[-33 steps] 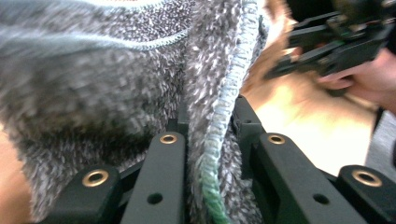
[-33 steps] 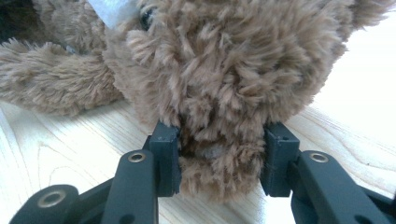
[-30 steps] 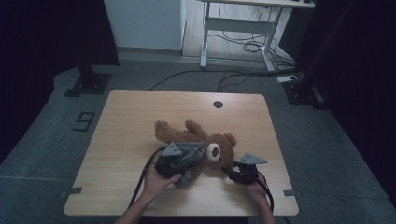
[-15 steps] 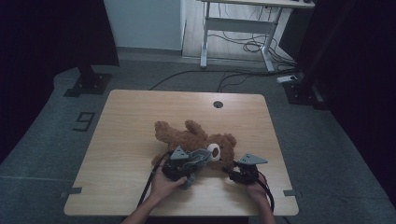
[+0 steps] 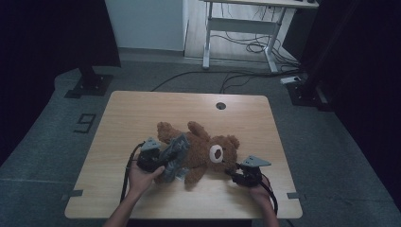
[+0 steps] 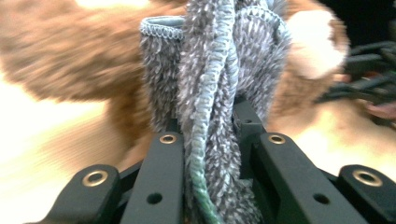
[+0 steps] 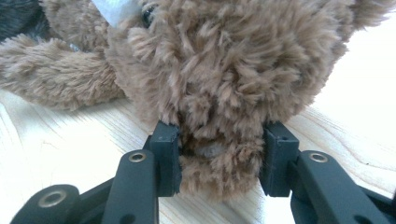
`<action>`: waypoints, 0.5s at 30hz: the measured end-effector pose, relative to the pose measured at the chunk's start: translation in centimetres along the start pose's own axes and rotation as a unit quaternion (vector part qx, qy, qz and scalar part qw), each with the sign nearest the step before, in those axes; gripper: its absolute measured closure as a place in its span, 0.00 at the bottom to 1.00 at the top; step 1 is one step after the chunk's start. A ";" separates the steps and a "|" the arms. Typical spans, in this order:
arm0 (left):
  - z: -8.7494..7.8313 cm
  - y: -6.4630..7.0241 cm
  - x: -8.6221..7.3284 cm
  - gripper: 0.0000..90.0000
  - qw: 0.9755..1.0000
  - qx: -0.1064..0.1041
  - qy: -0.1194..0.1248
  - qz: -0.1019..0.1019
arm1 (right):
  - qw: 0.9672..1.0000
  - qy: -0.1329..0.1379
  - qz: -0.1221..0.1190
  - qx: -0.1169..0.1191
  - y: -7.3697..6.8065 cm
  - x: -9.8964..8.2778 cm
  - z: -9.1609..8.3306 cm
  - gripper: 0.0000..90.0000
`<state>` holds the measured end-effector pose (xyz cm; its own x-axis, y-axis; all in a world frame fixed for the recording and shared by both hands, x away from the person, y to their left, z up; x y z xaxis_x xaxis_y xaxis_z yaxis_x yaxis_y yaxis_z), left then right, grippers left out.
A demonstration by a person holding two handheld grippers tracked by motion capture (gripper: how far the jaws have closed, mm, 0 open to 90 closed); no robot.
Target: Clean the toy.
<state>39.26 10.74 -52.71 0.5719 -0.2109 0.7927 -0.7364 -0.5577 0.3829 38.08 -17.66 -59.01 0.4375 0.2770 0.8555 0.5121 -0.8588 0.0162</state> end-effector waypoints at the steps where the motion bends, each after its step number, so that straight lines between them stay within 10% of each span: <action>1: -0.3 -0.7 -0.2 0.86 1.000 0.003 0.000 -0.009 | 1.000 0.000 -0.001 0.000 0.0 0.0 0.0 0.64; 9: -2.6 -5.1 -2.8 0.86 0.998 0.044 -0.007 -0.052 | 1.000 -0.001 -0.002 0.001 0.0 0.0 0.0 0.64; 15: -4.0 -5.1 -2.4 0.87 0.997 0.067 0.000 -0.033 | 1.000 -0.001 -0.001 0.001 0.0 0.0 0.0 0.64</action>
<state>40.17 17.30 -54.68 0.6180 -0.1695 0.7677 -0.6419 -0.6726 0.3682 38.07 -17.67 -59.04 0.4387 0.2790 0.8542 0.5143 -0.8575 0.0160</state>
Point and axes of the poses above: each handheld gripper's, and its own axes: z roughly forward along the jaws, x roughly out of its top, y roughly to its right, the point moved 8 cm from there along z, roughly forward along the jaws, and after that the axes turned 14 degrees about -x, right-handed, at the moved point
